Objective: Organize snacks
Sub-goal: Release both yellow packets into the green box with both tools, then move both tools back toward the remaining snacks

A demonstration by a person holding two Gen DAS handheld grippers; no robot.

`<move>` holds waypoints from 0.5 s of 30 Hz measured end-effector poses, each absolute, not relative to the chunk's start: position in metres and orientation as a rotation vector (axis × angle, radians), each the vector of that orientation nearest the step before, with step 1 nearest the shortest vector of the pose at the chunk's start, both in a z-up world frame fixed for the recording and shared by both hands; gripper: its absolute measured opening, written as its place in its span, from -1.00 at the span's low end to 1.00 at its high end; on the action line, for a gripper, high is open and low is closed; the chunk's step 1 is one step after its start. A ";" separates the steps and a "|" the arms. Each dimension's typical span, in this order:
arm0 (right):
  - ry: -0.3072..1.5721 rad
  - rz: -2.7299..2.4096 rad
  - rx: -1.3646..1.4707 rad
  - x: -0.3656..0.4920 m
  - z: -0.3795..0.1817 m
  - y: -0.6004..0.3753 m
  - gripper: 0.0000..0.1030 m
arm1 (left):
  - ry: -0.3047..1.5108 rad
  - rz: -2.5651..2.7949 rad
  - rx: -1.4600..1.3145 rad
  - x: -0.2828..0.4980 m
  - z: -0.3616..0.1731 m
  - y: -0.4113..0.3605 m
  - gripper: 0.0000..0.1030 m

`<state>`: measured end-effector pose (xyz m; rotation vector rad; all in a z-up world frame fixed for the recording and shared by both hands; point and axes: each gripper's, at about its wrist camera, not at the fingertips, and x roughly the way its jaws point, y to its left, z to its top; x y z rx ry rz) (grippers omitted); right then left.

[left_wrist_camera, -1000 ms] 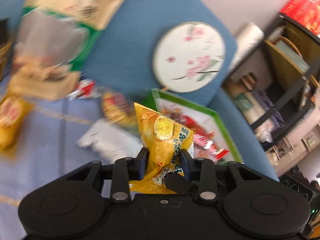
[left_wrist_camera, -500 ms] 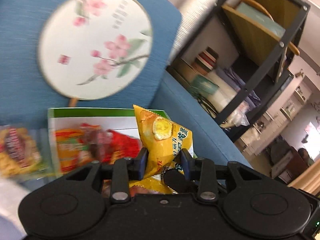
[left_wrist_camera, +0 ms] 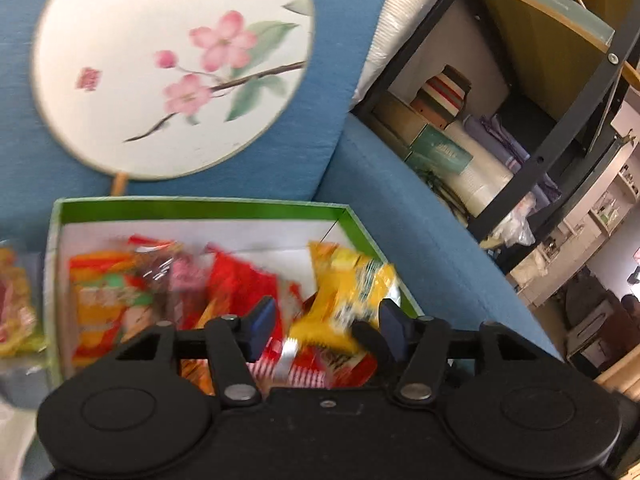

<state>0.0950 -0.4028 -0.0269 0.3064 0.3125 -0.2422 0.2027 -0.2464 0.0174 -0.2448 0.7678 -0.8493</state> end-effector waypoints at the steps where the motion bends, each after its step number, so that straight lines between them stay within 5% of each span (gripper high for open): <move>1: 0.293 -0.245 0.287 0.092 -0.023 -0.399 0.17 | 0.757 -0.846 -0.238 0.199 0.019 -0.238 0.33; 4: 0.240 -0.247 0.222 0.079 -0.014 -0.383 0.55 | 0.712 -0.805 -0.241 0.184 0.024 -0.206 1.00; 15: 0.236 0.066 0.080 0.067 -0.003 -0.305 0.83 | 0.610 -0.570 -0.262 0.126 0.023 -0.071 1.00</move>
